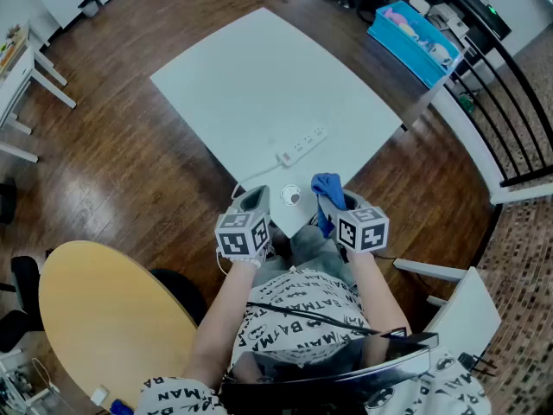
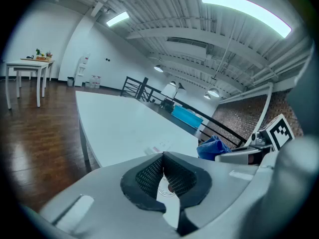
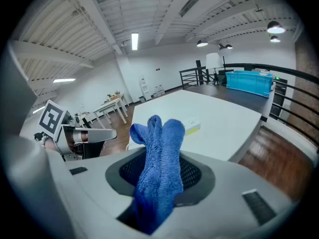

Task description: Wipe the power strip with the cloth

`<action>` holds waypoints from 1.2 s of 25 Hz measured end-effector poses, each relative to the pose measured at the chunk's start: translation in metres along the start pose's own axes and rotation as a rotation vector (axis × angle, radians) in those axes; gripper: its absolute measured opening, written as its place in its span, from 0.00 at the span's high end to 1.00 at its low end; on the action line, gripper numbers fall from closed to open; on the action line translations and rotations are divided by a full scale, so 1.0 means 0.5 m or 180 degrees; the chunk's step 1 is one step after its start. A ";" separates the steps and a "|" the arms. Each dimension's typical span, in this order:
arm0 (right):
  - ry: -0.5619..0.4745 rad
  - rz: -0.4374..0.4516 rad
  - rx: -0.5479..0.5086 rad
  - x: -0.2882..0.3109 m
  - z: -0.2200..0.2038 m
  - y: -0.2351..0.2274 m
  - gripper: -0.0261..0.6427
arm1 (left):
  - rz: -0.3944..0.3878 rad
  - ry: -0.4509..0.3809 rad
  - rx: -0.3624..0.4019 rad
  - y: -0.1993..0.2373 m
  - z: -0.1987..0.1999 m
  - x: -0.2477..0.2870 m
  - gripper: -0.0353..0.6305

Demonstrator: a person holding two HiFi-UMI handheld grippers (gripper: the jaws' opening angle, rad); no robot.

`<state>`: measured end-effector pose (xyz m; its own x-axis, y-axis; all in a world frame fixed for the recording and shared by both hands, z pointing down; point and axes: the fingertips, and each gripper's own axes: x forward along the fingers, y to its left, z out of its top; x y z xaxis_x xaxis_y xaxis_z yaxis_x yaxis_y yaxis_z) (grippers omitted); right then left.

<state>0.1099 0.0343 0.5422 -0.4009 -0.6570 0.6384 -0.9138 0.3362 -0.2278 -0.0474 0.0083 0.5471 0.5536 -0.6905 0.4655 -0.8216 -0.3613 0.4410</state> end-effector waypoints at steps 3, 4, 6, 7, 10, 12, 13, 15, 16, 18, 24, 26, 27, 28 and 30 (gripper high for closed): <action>0.0026 0.0000 0.0014 0.005 -0.005 -0.011 0.74 | 0.0073 0.0086 0.0091 0.007 -0.012 0.017 0.95; 0.0025 0.0003 0.0035 0.007 -0.005 -0.012 0.74 | 0.0099 0.0161 0.0155 0.012 -0.019 0.024 0.95; 0.0015 0.0007 0.0084 0.009 -0.005 -0.015 0.74 | 0.0111 0.0335 0.0268 0.023 -0.033 0.042 0.94; 0.0015 0.0006 0.0101 0.009 -0.006 -0.018 0.74 | 0.0098 0.0392 0.0286 0.025 -0.040 0.050 0.94; 0.0029 0.0018 0.0114 0.011 -0.009 -0.027 0.74 | 0.0114 0.0450 0.0301 0.035 -0.051 0.071 0.93; 0.0049 0.0033 0.0113 0.024 -0.011 -0.025 0.74 | 0.0152 0.0488 0.0388 0.051 -0.053 0.087 0.92; 0.0062 0.0040 0.0107 0.031 -0.010 -0.024 0.74 | 0.0164 0.0520 0.0449 0.058 -0.055 0.097 0.88; 0.0088 0.0060 0.0071 0.046 0.001 -0.026 0.74 | 0.0173 0.0597 0.0573 0.064 -0.058 0.121 0.84; 0.0105 0.0079 0.0044 0.054 0.008 -0.028 0.74 | 0.0176 0.0628 0.0611 0.064 -0.057 0.133 0.83; 0.0152 0.0139 -0.0021 0.074 0.018 -0.031 0.74 | 0.0193 0.0676 0.0654 0.066 -0.058 0.153 0.82; 0.0339 0.0393 -0.0343 0.167 0.066 -0.018 0.74 | 0.0277 0.0635 0.0640 0.080 -0.047 0.186 0.94; 0.0392 0.0488 -0.0468 0.209 0.091 -0.007 0.74 | 0.0311 0.0637 0.0569 0.091 -0.043 0.200 0.94; 0.0427 0.0517 -0.0525 0.227 0.099 -0.004 0.74 | 0.0326 0.0653 0.0539 0.094 -0.044 0.208 0.94; 0.0467 0.0544 -0.0567 0.242 0.103 -0.001 0.74 | 0.0334 0.0680 0.0511 0.095 -0.046 0.216 0.94; 0.0546 0.0610 -0.0599 0.263 0.103 0.006 0.74 | 0.0331 0.0752 0.0454 0.092 -0.056 0.229 0.94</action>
<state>0.0513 -0.0860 0.5876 -0.5330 -0.4516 0.7155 -0.7883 0.5724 -0.2260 -0.0181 -0.0697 0.6423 0.4680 -0.5695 0.6757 -0.8772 -0.3921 0.2771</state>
